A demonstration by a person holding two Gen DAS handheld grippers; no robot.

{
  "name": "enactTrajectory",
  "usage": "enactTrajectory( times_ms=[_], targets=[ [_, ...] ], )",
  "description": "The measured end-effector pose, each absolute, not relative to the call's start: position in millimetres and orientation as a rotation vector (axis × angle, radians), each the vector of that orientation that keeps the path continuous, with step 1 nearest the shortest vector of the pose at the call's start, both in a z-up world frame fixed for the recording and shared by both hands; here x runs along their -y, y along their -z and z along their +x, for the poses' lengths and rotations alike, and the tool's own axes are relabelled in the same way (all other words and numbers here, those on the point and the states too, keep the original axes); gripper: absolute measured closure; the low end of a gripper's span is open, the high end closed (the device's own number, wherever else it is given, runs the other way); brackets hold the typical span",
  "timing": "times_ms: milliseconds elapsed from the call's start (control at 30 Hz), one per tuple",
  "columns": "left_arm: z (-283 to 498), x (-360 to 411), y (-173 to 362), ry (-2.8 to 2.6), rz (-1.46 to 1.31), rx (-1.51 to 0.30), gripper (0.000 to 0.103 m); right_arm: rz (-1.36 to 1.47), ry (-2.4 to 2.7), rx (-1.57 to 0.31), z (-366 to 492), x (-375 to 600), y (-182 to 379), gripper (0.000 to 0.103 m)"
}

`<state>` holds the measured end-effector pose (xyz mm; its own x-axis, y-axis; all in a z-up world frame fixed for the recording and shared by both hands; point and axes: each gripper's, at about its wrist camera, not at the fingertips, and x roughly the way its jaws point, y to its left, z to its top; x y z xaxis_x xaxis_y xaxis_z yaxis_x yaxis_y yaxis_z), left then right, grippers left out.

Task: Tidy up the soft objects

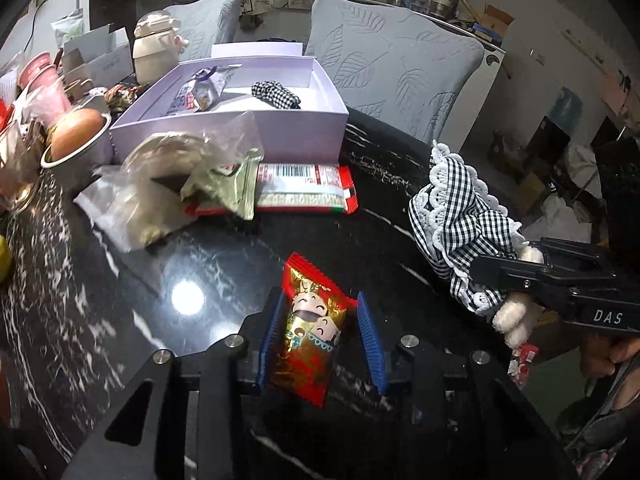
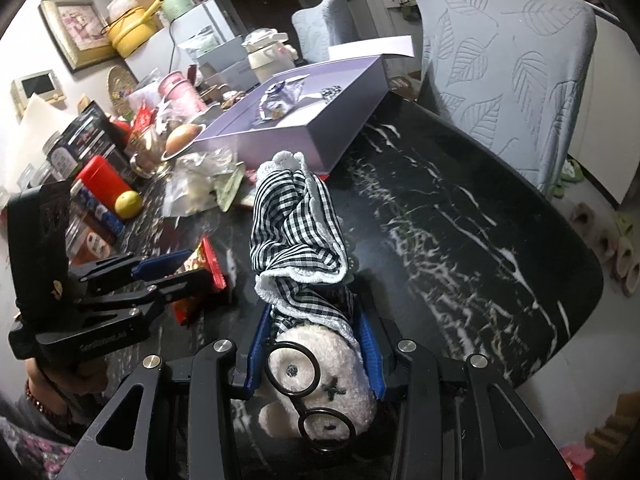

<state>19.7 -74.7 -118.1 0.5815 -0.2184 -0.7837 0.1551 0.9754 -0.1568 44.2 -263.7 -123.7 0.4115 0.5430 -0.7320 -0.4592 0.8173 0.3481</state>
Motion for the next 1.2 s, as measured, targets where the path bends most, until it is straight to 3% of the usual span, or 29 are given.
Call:
enactTrajectory(
  times_ms=[67, 133, 200, 300, 433, 567, 1200],
  targets=[
    [18, 74, 120, 0.205, -0.069, -0.918, 0.064, 0.095, -0.633, -0.956, 39, 262, 123, 0.063],
    [19, 73, 123, 0.195, -0.068, -0.927, 0.055, 0.091, -0.628, -0.957, 36, 261, 124, 0.063],
    [25, 73, 135, 0.162, -0.058, -0.996, 0.054, 0.083, -0.619, -0.954, 33, 261, 124, 0.063],
    [22, 77, 137, 0.141, 0.001, -0.961, 0.052, 0.074, -0.606, -0.96, 31, 260, 125, 0.063],
    [21, 76, 140, 0.141, -0.004, -0.932, 0.054, 0.071, -0.597, -0.961, 31, 260, 126, 0.063],
    [20, 66, 141, 0.127, -0.061, -0.925, 0.065, 0.076, -0.592, -0.969, 35, 258, 128, 0.063],
    [18, 44, 82, 0.137, -0.13, -0.805, 0.067, 0.114, -0.623, -0.914, 36, 247, 107, 0.063]
  ],
)
